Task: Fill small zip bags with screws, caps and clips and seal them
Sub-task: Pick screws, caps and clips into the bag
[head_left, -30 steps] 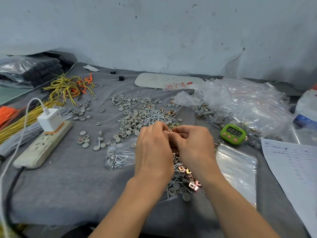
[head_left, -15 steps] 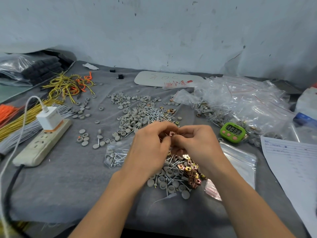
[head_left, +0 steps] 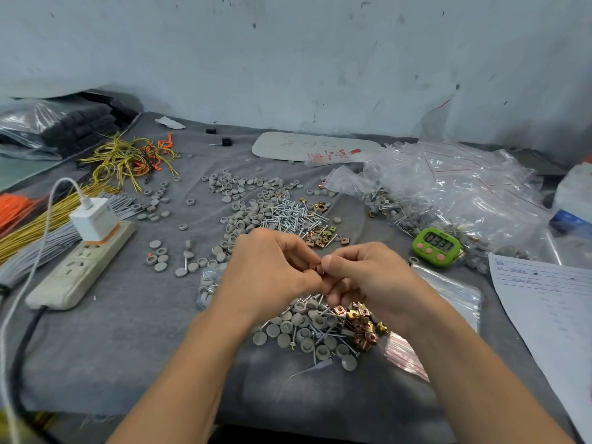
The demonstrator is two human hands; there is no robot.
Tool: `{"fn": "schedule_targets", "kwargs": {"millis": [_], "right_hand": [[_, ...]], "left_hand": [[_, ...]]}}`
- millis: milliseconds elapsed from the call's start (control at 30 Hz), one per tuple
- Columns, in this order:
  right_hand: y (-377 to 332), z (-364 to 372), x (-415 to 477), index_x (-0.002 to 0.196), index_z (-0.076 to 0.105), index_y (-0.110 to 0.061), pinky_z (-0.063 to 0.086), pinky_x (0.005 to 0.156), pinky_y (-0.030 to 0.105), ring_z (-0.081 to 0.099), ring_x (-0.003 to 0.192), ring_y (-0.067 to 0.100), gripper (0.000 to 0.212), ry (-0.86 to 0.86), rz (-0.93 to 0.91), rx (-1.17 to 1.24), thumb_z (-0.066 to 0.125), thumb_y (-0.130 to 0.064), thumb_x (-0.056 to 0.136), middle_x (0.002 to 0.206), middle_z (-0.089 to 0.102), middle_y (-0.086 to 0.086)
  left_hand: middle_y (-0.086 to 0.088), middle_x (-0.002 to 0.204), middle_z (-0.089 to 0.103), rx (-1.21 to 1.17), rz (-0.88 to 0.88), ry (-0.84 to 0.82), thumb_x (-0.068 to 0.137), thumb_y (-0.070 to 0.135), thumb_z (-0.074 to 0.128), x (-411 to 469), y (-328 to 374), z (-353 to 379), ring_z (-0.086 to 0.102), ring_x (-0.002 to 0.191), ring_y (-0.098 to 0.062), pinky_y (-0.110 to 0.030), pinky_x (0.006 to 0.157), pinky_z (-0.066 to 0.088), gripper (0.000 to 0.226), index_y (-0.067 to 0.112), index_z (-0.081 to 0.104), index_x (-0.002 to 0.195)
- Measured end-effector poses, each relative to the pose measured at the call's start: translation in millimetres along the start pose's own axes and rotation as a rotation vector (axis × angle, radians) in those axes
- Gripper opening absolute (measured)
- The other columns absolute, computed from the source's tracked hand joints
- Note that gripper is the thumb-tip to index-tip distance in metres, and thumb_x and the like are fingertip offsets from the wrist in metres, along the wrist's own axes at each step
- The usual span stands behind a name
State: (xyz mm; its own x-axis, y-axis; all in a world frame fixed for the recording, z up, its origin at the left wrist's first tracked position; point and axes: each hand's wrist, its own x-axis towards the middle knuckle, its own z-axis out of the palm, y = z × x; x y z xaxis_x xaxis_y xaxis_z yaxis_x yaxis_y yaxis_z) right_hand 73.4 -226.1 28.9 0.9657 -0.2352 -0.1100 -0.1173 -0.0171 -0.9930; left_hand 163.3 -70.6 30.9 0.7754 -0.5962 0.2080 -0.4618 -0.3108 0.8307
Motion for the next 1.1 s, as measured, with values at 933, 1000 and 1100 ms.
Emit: {"fn": "schedule_targets", "kwargs": {"millis": [933, 1000, 1100], "right_hand": [[3, 7, 5, 0.082, 0.081, -0.011, 0.056, 0.057, 0.023, 0.073, 0.064, 0.021, 0.022, 0.137, -0.192, 0.022, 0.084, 0.009, 0.072, 0.075, 0.076, 0.017], [3, 5, 4, 0.078, 0.08, -0.011, 0.056, 0.056, 0.023, 0.073, 0.064, 0.023, 0.02, 0.111, -0.152, 0.05, 0.085, 0.008, 0.072, 0.073, 0.075, 0.018], [1, 1, 3, 0.074, 0.079, -0.011, 0.056, 0.053, 0.023, 0.072, 0.06, 0.022, 0.016, 0.027, -0.082, 0.09, 0.088, -0.004, 0.062, 0.07, 0.073, 0.018]], "left_hand": [[-0.014, 0.066, 0.074, -0.375, -0.081, -0.066, 0.076, 0.002, 0.082, 4, -12, -8, 0.075, 0.06, -0.024, -0.022, 0.053, 0.055, 0.018, 0.02, 0.082, 0.075], [-0.015, 0.065, 0.074, -0.383, -0.071, -0.098, 0.077, -0.001, 0.082, 3, -11, -9, 0.074, 0.058, -0.023, -0.022, 0.052, 0.055, 0.02, 0.019, 0.082, 0.074], [-0.016, 0.065, 0.073, -0.379, -0.052, -0.176, 0.076, -0.001, 0.084, 3, -9, -12, 0.073, 0.056, -0.02, -0.022, 0.051, 0.054, 0.017, 0.016, 0.082, 0.073]]}}
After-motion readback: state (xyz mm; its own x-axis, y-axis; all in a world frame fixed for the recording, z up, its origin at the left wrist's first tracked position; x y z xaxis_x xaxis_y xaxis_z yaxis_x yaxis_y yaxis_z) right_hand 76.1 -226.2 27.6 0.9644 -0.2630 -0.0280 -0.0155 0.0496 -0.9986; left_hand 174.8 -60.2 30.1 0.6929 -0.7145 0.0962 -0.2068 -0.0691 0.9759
